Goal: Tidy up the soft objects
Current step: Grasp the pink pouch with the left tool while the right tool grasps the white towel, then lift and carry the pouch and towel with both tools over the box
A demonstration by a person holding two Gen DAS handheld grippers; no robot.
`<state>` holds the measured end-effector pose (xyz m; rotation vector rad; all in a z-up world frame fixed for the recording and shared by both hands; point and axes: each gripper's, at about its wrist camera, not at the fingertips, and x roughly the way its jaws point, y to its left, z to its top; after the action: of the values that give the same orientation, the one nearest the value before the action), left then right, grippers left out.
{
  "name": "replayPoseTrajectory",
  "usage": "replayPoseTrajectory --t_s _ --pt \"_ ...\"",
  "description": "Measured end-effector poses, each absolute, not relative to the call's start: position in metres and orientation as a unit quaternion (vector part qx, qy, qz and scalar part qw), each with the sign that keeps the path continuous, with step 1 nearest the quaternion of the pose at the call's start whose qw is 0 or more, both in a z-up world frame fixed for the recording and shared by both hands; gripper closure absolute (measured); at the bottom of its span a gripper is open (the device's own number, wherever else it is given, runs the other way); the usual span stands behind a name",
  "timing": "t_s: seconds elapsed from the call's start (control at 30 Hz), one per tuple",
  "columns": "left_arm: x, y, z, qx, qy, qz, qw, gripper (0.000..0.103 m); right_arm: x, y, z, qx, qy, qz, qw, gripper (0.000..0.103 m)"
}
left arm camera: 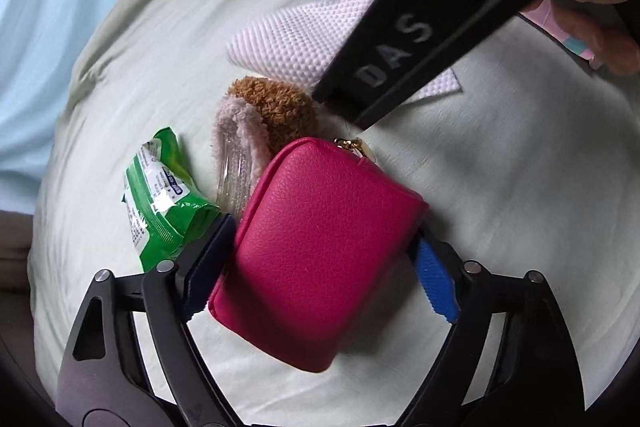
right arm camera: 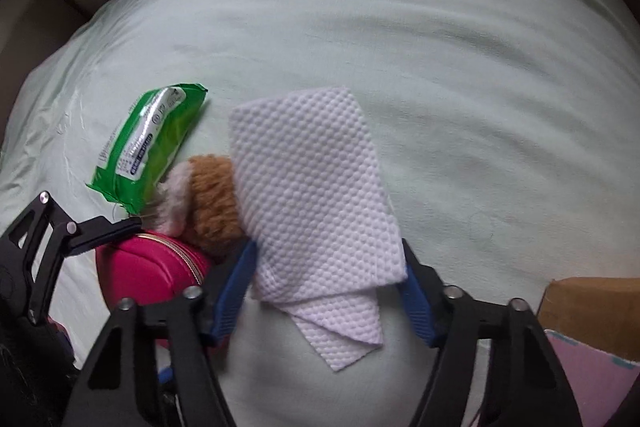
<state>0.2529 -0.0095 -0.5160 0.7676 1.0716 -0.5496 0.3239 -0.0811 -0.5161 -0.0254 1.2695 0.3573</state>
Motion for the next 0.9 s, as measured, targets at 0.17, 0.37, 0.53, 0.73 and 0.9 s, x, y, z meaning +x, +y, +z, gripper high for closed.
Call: replayPoseTrajectory --t_s 0.17,0.37,0.53,0.73,0.9 --pt "0.253 -0.006 -0.514 0.357 0.486 -0.258 0.755 0.033 0.324 -0.082 -0.512 -0.018 0.593 0.168 0.787 0.079" --pt "0.251 0.004 -0.504 0.342 0.491 -0.256 0.759 0.052 0.324 -0.081 -0.509 -0.018 0.590 0.163 0.790 0.088" --pt "0.248 0.008 -0.496 0.338 0.490 -0.254 0.762 0.060 0.318 -0.079 -0.501 -0.010 0.583 0.156 0.797 0.089" --pt "0.236 0.013 -0.477 0.327 0.484 -0.251 0.772 0.063 0.302 -0.079 -0.479 -0.012 0.569 0.151 0.808 0.090" --pt "0.226 0.018 -0.451 0.319 0.474 -0.242 0.784 0.063 0.286 -0.083 -0.453 -0.009 0.556 0.142 0.819 0.090"
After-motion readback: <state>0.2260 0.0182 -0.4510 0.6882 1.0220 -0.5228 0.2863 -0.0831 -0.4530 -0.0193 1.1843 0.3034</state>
